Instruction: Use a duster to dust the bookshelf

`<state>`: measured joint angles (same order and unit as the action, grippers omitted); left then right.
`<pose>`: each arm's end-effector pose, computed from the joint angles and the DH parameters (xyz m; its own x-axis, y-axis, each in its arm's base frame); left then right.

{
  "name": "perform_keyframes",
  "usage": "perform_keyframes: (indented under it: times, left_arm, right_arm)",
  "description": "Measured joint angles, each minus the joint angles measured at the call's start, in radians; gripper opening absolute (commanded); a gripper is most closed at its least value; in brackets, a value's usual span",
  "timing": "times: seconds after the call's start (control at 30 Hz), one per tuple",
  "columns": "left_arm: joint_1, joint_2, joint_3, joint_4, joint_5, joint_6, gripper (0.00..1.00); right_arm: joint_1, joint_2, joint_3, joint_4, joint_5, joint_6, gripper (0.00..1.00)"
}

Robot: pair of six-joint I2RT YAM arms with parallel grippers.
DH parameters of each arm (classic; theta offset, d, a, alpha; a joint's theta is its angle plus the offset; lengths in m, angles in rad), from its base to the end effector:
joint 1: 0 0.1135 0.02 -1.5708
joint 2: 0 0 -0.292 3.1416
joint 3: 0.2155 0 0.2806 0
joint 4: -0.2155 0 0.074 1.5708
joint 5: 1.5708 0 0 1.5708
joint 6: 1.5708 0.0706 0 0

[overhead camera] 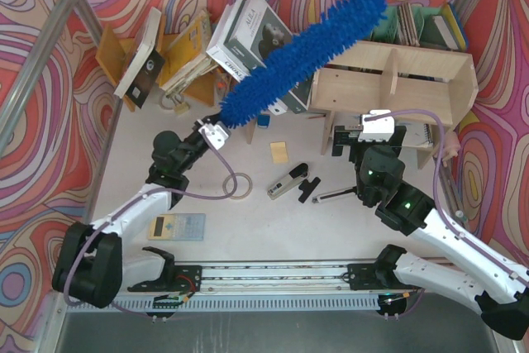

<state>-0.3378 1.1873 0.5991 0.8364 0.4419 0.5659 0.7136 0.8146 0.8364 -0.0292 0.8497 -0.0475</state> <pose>0.2784 -0.1298 0.3160 0.5660 0.3149 -0.7619 0.4588 0.6476 0.6084 0.1957 0.0993 0.3910 -0.0120 -0.0519 -0.9986 0.1353 0.9894 -0.0530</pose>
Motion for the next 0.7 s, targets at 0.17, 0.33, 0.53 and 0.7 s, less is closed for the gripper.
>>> perform_keyframes:
  times: [0.17,0.33,0.53,0.7]
  left_arm:
    - [-0.082,0.079,-0.031,0.034,-0.001,0.016,0.0]
    - [-0.142,0.149,-0.075,0.089,-0.017,0.019,0.0]
    - [-0.166,0.179,-0.122,0.132,-0.048,0.034,0.0]
    - [-0.166,0.104,-0.1,0.085,-0.085,0.076,0.0]
  right_arm:
    - [0.0,0.008,0.0,0.0,0.004,0.0,0.99]
    - [0.0,0.009,0.0,0.0,0.006,0.0,0.99]
    - [0.0,0.011,0.0,0.0,0.006,0.0,0.99]
    - [0.0,0.011,0.0,0.0,0.007,0.0,0.99]
